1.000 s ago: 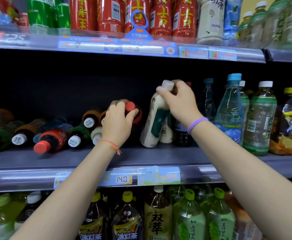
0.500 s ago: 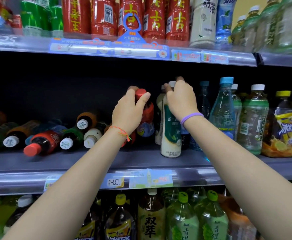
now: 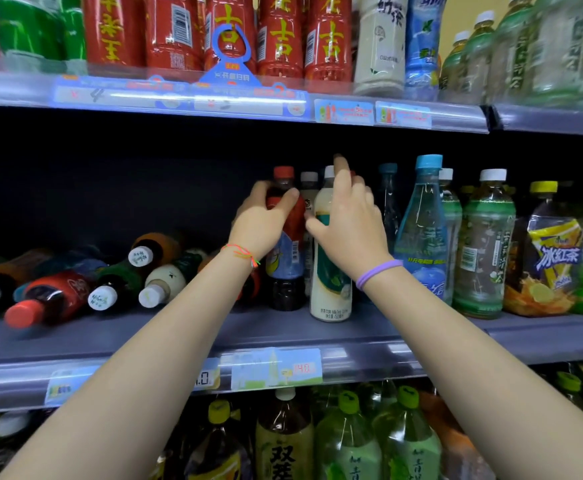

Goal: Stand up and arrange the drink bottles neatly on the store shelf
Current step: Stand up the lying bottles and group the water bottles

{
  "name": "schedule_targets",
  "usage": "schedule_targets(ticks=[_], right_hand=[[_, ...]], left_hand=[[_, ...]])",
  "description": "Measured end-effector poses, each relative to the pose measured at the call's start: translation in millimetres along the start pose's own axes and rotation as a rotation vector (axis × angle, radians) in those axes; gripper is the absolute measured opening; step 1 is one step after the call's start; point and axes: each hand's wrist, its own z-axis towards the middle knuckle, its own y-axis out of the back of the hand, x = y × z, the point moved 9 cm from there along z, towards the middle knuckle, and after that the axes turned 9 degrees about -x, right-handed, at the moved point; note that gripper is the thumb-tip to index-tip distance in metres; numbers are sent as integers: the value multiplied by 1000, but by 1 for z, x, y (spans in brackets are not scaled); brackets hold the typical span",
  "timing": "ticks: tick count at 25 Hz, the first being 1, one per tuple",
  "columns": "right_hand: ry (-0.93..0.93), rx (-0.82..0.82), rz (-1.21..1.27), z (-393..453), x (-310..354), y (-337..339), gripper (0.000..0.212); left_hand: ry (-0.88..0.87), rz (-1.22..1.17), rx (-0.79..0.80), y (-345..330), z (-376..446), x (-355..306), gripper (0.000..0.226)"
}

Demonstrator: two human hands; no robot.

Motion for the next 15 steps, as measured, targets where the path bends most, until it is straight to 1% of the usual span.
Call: schedule_targets(ticks=[2, 5, 7, 8, 9, 10, 11, 12, 13, 14, 15], right_hand=[[10, -12, -73, 2, 1, 1, 88], [-19, -42, -169, -1, 2, 3, 87], [-30, -145, -184, -2, 3, 13, 82], [5, -221, -171, -4, 10, 21, 78], [86, -305, -135, -7, 22, 27, 70], [202, -354, -73, -10, 39, 29, 59], [329, -335, 11, -16, 59, 27, 46], [431, -217, 92, -23, 80, 16, 33], [479, -19, 130, -32, 96, -2, 25], [488, 209, 107, -45, 104, -26, 21], [491, 388, 33, -62, 108, -49, 20]], left_hand=[[4, -9, 33, -4, -3, 1, 40], [2, 11, 121, -11, -10, 2, 46], [-3, 58, 167, -4, -14, 10, 44], [-25, 141, 165, 6, -13, 17, 40], [-72, 273, 146, 18, -11, 26, 37], [-116, 431, 145, 30, -9, 38, 38], [-138, 582, 178, 40, -8, 51, 42], [-124, 711, 257, 46, -10, 68, 44], [-111, 807, 360, 49, -15, 82, 43], [-122, 870, 464, 45, -21, 93, 42], [-158, 900, 537, 44, -28, 98, 43]])
